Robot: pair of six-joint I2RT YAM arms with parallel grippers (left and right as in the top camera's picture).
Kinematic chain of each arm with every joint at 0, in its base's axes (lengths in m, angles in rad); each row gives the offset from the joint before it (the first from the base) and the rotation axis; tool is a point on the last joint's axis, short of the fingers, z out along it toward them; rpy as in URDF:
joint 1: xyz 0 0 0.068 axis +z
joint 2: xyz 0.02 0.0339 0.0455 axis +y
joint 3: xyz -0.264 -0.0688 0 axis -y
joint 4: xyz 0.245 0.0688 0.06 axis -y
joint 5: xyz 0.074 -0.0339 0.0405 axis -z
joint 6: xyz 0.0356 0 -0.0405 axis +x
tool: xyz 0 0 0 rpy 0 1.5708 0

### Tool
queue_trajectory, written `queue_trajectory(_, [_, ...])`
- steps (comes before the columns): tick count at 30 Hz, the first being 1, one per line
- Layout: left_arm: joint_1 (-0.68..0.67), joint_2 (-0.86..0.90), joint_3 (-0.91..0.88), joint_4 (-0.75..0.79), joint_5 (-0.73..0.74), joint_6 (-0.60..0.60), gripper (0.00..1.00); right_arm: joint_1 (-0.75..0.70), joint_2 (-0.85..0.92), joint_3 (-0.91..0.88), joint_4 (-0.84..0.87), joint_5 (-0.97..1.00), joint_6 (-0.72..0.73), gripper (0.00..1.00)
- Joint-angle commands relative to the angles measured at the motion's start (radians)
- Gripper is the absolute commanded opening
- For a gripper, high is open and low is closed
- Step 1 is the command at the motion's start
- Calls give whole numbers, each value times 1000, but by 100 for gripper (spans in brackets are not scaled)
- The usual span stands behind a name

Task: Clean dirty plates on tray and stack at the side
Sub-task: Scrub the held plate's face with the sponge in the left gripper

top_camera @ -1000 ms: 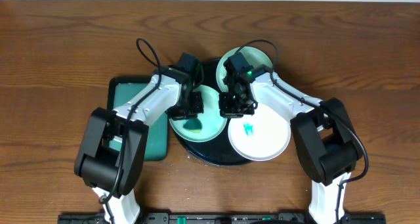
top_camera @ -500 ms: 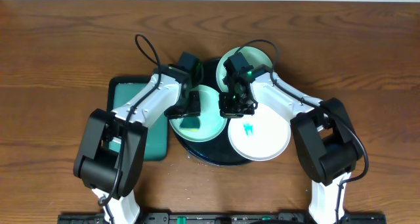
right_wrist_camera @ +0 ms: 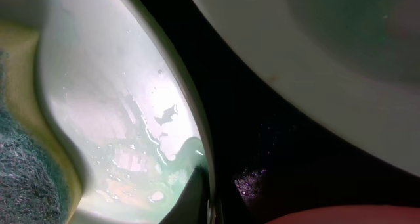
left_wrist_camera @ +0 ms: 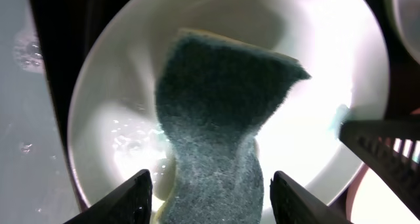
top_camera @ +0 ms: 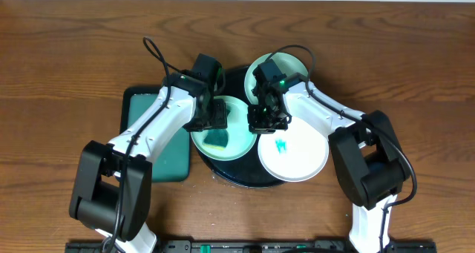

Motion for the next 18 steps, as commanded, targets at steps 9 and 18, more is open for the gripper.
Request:
queue_trajectory(9, [3,7,-18,23,28,19,47,15,64,-37,-28,-3,-22,1])
queue_trajectory(18, [-11,86,-18,35,27,20,39,15,64,-37,-47,-2,-23,1])
